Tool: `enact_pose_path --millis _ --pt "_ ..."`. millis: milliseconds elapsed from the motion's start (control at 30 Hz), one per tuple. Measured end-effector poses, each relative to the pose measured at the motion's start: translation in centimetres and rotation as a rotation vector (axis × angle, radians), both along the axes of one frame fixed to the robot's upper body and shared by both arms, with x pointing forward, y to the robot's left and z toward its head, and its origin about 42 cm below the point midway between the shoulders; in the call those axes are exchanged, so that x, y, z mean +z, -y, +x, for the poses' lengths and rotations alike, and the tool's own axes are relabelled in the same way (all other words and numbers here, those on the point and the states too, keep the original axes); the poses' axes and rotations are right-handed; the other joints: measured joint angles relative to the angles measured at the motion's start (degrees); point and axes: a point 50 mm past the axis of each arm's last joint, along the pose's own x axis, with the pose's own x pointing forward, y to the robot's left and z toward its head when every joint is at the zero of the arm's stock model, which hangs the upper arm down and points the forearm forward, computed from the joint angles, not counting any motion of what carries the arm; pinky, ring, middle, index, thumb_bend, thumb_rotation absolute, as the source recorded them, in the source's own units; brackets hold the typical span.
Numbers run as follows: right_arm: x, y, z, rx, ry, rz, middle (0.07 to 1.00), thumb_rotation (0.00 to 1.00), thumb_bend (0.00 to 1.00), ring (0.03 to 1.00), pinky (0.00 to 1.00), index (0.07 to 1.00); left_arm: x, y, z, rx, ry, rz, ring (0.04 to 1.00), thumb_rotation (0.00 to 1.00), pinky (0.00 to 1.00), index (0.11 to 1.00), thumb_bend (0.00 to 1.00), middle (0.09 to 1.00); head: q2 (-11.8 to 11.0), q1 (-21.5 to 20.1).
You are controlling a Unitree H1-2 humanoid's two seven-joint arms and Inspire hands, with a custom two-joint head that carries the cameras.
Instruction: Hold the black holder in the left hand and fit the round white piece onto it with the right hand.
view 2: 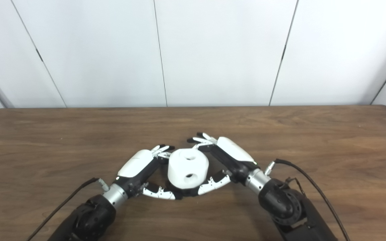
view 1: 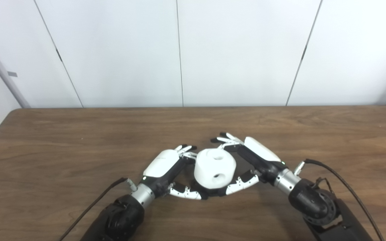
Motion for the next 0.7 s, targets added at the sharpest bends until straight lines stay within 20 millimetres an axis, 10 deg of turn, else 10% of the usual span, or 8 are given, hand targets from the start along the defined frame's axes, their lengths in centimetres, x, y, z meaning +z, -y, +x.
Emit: enact_pose_path --millis 700 --pt "1.9 1.0 -0.2 -0.011 0.018 0.017 0.990 0.29 0.89 1.000 0.96 0.848 -0.1 0.7 0.0 0.009 -0.001 0.002 0.950 0.05 1.00 0.481 0.52 0.771 0.18 -0.09"
